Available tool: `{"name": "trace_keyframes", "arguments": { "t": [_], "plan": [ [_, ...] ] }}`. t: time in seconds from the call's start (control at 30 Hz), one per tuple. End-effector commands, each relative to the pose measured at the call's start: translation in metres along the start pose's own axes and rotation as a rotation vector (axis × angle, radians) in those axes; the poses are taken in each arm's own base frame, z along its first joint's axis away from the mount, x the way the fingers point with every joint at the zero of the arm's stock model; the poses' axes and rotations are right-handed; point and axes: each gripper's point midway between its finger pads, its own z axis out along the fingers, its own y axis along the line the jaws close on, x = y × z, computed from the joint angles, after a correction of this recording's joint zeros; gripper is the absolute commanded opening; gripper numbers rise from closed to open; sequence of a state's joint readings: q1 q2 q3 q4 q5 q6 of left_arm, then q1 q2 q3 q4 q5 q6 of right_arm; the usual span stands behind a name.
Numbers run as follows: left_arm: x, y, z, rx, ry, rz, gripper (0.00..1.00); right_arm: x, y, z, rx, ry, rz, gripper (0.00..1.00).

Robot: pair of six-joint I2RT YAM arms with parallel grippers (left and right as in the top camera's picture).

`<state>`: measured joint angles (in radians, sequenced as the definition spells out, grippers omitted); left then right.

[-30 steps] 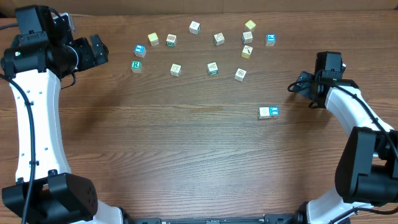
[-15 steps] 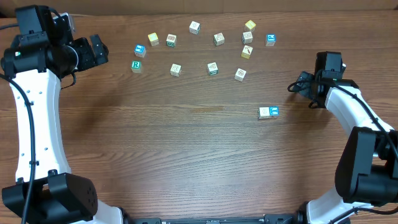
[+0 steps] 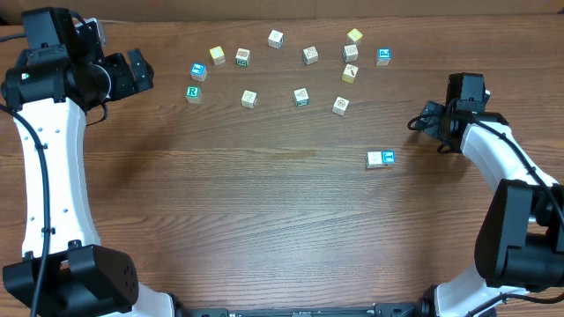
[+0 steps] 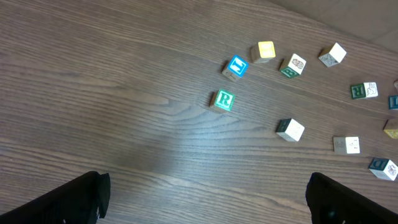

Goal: Form a horizontal line
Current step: 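Lift the right gripper away and retract it to the right side, then move the left gripper over the arc toward the cream bee block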

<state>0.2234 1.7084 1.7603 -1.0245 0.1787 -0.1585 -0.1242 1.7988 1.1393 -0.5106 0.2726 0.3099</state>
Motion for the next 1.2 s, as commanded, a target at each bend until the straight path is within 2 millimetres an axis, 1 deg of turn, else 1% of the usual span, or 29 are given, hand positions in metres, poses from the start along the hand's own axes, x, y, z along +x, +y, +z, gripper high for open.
{"name": "trace_keyframes", "arguments": {
  "t": [0.0, 0.5, 0.67, 0.77, 0.8, 0.93, 1.17],
  "plan": [
    [-0.005, 0.001, -0.002, -0.004, -0.014, -0.015, 1.0, -0.008, 0.001, -0.002, -0.001, -0.02, 0.006, 1.0],
    [-0.005, 0.001, -0.002, -0.004, -0.014, -0.015, 1.0, -0.008, 0.001, -0.002, -0.001, -0.02, 0.006, 1.0],
    [-0.008, -0.002, -0.002, 0.003, -0.025, -0.009, 1.0, -0.008, 0.001, -0.002, -0.001, -0.02, 0.006, 1.0],
    [-0.017, -0.006, -0.003, 0.022, -0.063, -0.02, 1.0, -0.008, 0.001, -0.002, -0.001, -0.02, 0.006, 1.0],
    [-0.017, -0.008, -0.003, 0.039, -0.061, -0.04, 1.0, -0.008, 0.001, -0.002, -0.001, -0.02, 0.006, 1.0],
    [-0.017, -0.019, -0.003, 0.099, -0.053, -0.069, 1.0, -0.008, 0.001, -0.002, -0.001, -0.02, 0.006, 1.0],
    [-0.002, -0.02, -0.002, 0.09, 0.004, -0.072, 1.0, -0.008, 0.001, -0.002, -0.001, -0.02, 0.006, 1.0]
  ]
}}
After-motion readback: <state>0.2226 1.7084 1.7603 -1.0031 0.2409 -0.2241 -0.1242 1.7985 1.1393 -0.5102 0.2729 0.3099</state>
